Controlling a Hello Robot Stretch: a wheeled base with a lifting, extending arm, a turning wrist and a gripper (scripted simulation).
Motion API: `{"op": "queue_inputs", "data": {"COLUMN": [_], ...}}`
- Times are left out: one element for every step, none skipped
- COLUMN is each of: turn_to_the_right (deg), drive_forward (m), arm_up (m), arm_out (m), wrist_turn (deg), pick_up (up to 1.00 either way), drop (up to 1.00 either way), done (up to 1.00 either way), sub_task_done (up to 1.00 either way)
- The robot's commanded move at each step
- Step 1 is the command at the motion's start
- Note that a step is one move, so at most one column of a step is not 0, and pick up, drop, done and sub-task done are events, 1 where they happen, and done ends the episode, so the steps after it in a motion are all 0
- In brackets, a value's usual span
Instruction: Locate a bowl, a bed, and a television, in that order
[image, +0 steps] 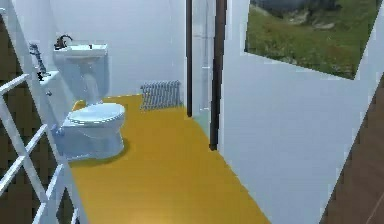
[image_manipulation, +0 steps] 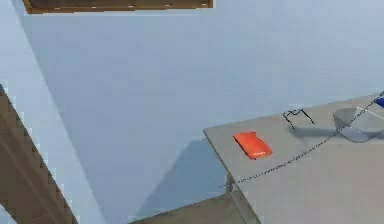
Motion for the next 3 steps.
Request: {"op": "queue_inputs", "data": {"turn_to_the_right": [0.0,0.0,-33.0], "drive_forward": [1.0,1.0,0.0], "arm_up": [0.0,0.0,0.0], "arm_out": [0.0,0.0,0.0], "wrist_turn": [0.0,0.0,0.0], "pick_up": [0.0,0.0,0.0], "drop": [0.0,0.0,0.0], "done": [0.0,0.0,0.0], "sub_task_done": [0.0,0.0,0.0]}}
